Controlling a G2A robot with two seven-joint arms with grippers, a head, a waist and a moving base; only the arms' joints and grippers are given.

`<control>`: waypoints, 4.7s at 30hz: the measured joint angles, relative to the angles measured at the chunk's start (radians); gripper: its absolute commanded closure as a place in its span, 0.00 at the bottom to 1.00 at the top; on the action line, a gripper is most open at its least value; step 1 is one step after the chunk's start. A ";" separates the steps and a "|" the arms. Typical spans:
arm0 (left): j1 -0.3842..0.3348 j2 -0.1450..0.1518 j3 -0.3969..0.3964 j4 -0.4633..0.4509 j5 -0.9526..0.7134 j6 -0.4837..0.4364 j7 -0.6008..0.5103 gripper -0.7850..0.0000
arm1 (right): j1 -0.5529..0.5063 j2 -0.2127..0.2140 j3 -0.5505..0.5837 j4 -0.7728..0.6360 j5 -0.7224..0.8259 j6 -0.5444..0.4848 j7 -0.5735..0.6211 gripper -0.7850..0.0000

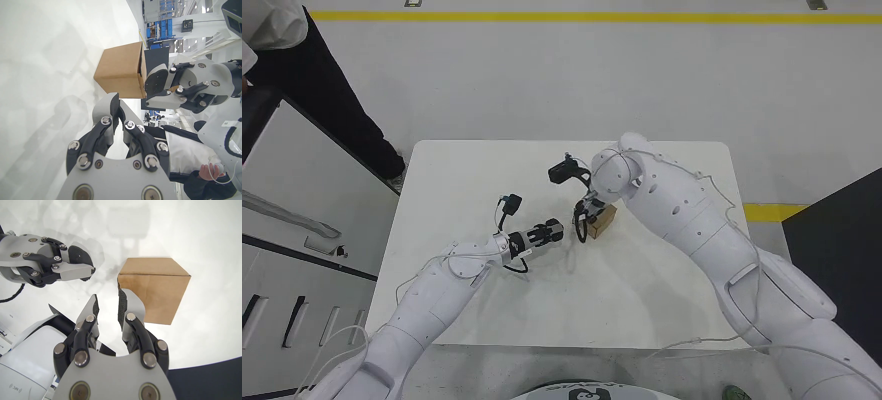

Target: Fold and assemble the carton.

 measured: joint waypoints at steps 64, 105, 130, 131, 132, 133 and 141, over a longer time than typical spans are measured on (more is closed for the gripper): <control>0.000 0.000 0.000 0.000 0.000 0.000 0.000 1.00 | -0.055 0.011 0.069 0.015 -0.035 0.077 -0.103 1.00; 0.000 0.000 0.000 0.000 0.000 0.000 0.000 1.00 | -0.061 0.017 0.116 0.018 -0.033 0.083 -0.107 1.00; 0.000 0.000 0.000 0.000 0.000 0.000 0.000 1.00 | -0.323 0.154 0.678 -0.225 0.362 0.051 -0.185 0.00; 0.000 0.000 0.000 0.000 0.000 0.000 0.000 1.00 | -0.323 0.154 0.678 -0.225 0.362 0.051 -0.185 0.00; 0.000 0.000 0.000 0.000 0.000 0.000 0.000 1.00 | -0.321 0.154 0.676 -0.225 0.359 0.051 -0.185 0.00; 0.000 0.000 0.000 0.000 0.000 0.000 0.000 0.71 | -0.320 0.154 0.675 -0.224 0.357 0.052 -0.184 0.00; 0.007 0.000 -0.003 -0.021 0.005 -0.006 0.011 0.00 | -0.339 0.158 0.687 -0.222 0.358 0.051 -0.213 0.00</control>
